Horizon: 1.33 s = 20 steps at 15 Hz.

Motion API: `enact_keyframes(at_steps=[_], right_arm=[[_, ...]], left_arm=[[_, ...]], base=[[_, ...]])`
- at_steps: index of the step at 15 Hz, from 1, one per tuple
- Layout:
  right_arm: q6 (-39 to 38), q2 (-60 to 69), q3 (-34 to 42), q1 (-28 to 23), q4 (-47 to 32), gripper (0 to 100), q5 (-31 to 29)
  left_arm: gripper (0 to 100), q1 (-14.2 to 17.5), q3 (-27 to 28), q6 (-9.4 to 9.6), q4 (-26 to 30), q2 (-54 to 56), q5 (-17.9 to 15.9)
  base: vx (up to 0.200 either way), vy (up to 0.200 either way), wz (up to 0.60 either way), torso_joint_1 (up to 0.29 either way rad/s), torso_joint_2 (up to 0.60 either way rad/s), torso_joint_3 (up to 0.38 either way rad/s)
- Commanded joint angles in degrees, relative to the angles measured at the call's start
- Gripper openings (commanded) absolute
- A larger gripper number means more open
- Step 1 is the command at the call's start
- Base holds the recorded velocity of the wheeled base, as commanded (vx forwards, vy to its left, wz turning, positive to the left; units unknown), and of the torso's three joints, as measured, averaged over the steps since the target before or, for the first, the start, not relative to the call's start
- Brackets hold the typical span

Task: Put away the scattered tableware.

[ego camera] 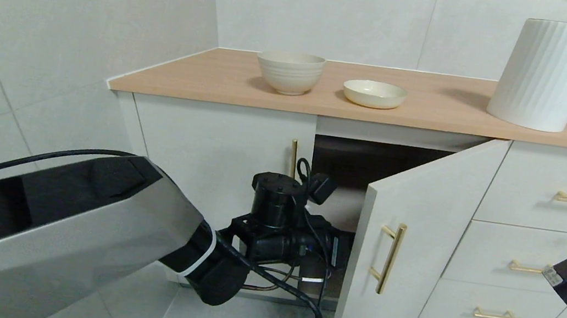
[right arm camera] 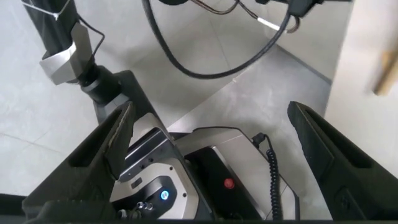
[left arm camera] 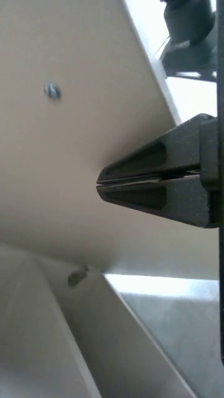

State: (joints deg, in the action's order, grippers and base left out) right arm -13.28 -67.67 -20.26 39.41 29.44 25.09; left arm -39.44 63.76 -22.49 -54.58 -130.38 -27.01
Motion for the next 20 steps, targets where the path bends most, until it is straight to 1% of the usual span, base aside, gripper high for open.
enact_keyframes(at_steps=[1, 3, 4, 5, 6, 7, 8, 9, 10, 11, 12, 13, 14, 16, 17, 18, 19, 20], right_arm=[[0.00, -0.18, -0.04, 0.05, 0.00, 100, 0.05], [0.00, -0.01, -0.13, 0.05, 0.09, 100, 0.05], [0.00, 0.17, -0.13, 0.05, 0.09, 100, 0.05], [0.00, 0.43, -0.04, 0.05, 0.35, 100, 0.22], [0.00, 0.79, -0.04, 0.14, 0.35, 100, 0.22], [0.00, 2.46, 0.05, 1.63, 0.27, 100, 0.31], [0.00, 3.77, 0.05, 2.78, 0.18, 100, 0.31], [0.00, 4.48, 0.13, 3.21, 0.09, 100, 0.40], [0.00, 4.74, 0.05, 3.30, 0.09, 100, 0.31], [0.00, 5.00, 0.05, 3.30, 0.09, 100, 0.22], [0.00, 5.09, 0.05, 3.30, 0.09, 100, 0.31], [0.00, 5.18, -0.04, 3.30, 0.35, 100, 0.22], [0.00, 5.18, -0.22, 3.21, 0.44, 100, 0.05], [0.00, 5.18, -0.39, 3.30, 0.53, 100, 0.05], [0.00, 5.09, -0.39, 3.30, 0.53, 100, 0.14], [0.00, 5.00, -0.31, 3.30, 0.53, 100, 0.31], [0.00, 5.00, -0.39, 3.30, 0.53, 100, 0.31], [0.00, 5.09, -0.48, 3.30, 0.62, 100, 0.31]], left_arm=[[0, -0.29, -0.04, -0.01, -0.18, -0.05, 0.65], [0, -2.14, -0.48, 0.08, -0.44, 0.39, 3.64], [0, -4.07, -0.74, 0.17, -0.44, 1.09, 5.83], [0, -6.18, -1.35, 0.34, -0.53, 2.06, 6.98], [0, -7.23, -2.15, 0.43, -0.53, 3.20, 6.98], [0, -11.28, -5.75, 0.52, 0.00, 8.74, 5.74], [0, -13.74, -8.30, 0.43, 0.17, 11.99, 3.55], [0, -14.70, -10.41, 0.43, 0.61, 13.84, 2.05], [0, -14.26, -12.78, 0.34, 0.79, 14.71, 1.79], [0, -10.84, -14.80, 0.43, 0.44, 14.71, 1.79], [0, -8.90, -15.86, 0.34, 0.09, 14.80, 1.61], [0, -4.16, -18.49, 0.08, -1.32, 15.51, 1.88], [0, -0.47, -21.22, 0.08, -2.99, 16.74, 1.88], [0, 4.72, -25.52, -0.01, -5.45, 19.81, 1.44], [0, 5.25, -25.70, -0.10, -5.36, 20.43, 1.53], [0, 5.25, -24.73, -0.01, -4.40, 19.64, 1.79], [0, 3.49, -19.90, -0.01, -0.27, 16.21, 1.61], [0, 0.41, -12.69, -0.01, 6.50, 12.34, 2.14]], base=[[0.000, 0.000, 0.00, 0.000, 0.00, 0.000], [0.000, 0.000, 0.00, 0.000, 0.00, 0.000], [0.000, 0.000, 0.00, 0.000, 0.00, 0.000], [0.000, 0.000, 0.00, 0.000, 0.00, 0.000], [0.000, 0.000, 0.00, 0.000, 0.00, 0.000], [0.000, 0.000, 0.00, 0.000, 0.00, 0.000], [0.000, 0.000, 0.00, 0.000, 0.00, 0.000], [0.000, 0.000, 0.00, 0.000, 0.00, 0.000], [0.000, 0.000, 0.00, 0.000, 0.00, 0.000], [0.000, 0.000, 0.00, 0.000, 0.00, 0.000], [0.000, 0.000, 0.00, 0.000, 0.00, 0.000], [0.000, 0.000, 0.00, 0.000, 0.00, 0.000], [0.000, 0.000, 0.00, 0.000, 0.00, 0.000], [0.000, 0.000, 0.00, 0.000, 0.00, 0.000], [0.000, 0.000, 0.00, 0.000, 0.00, 0.000], [0.000, 0.000, 0.00, 0.000, 0.00, 0.000], [0.000, 0.000, 0.00, 0.000, 0.00, 0.000], [0.000, 0.000, 0.00, 0.000, 0.00, 0.000]])
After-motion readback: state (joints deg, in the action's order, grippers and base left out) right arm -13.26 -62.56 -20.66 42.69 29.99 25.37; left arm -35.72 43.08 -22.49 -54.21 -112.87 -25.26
